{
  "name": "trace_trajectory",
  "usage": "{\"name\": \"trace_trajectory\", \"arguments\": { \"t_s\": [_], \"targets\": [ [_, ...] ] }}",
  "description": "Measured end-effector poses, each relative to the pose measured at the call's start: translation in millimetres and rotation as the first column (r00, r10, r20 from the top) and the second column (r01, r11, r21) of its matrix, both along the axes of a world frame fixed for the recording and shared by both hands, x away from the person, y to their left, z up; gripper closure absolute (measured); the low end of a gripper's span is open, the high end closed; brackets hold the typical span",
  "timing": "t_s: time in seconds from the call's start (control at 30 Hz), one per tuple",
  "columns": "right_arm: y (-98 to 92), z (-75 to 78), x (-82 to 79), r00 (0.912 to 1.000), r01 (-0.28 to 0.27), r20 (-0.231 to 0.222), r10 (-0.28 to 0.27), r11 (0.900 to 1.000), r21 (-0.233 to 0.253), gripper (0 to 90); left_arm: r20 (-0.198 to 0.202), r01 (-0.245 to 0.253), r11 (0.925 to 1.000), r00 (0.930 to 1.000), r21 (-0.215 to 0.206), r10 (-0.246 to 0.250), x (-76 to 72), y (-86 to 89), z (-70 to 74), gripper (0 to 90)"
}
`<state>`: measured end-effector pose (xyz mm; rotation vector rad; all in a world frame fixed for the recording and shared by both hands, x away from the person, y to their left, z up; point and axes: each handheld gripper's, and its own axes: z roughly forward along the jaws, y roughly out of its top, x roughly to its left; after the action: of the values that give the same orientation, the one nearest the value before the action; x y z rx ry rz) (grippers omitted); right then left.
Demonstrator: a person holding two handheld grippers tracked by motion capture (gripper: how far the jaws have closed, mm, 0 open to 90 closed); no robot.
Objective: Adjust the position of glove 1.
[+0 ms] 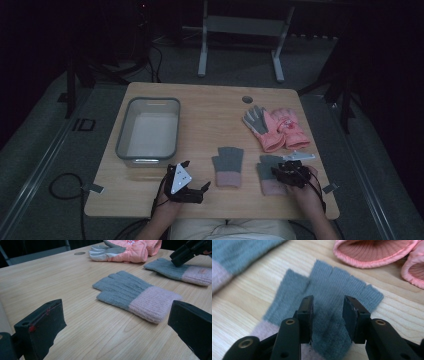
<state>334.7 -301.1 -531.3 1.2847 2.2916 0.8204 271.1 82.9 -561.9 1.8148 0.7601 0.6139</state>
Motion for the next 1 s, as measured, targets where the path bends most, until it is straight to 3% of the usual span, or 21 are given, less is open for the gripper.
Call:
{"name": "trace_trajectory", "arguments": {
  "t_s": [0.27, 0.63, 0.7, 0.77, 1.0],
  "targets": [
    [-3.3, -7.7, 6.1, 0.9992, -0.015, -0.036, 0.015, 1.0, -0.004, 61.9, 0.0, 0.002, 1.0, 1.0, 0.004, -0.002, 0.0, -0.2, 0.1, 0.4],
    [2.4, -9.0, 2.0, 0.9994, 0.032, -0.012, -0.032, 0.999, -0.013, 83.5, -0.001, 0.0, 1.0, 1.0, 0.003, 0.0, 0.0, -0.2, 0.1, 0.3],
    [3.9, -4.5, 3.0, 0.9987, 0.045, -0.023, -0.045, 0.999, -0.007, 84.6, -0.001, -0.001, 1.0, 1.0, -0.002, 0.001, 0.1, 0.1, 0.0, 0.3],
    [7.7, 7.2, 1.3, 0.9989, 0.046, 0.0, -0.046, 0.999, 0.003, 85.1, 0.0, 0.0, 1.0, 1.0, -0.007, 0.0, -0.2, 0.5, 0.0, 0.3],
    [26.8, 43.9, -1.0, 0.9989, 0.035, 0.028, -0.038, 0.995, 0.093, 85.3, 0.003, 0.003, 1.0, 1.0, -0.006, -0.003, -0.3, 0.1, -0.1, 0.3]
  ]
}}
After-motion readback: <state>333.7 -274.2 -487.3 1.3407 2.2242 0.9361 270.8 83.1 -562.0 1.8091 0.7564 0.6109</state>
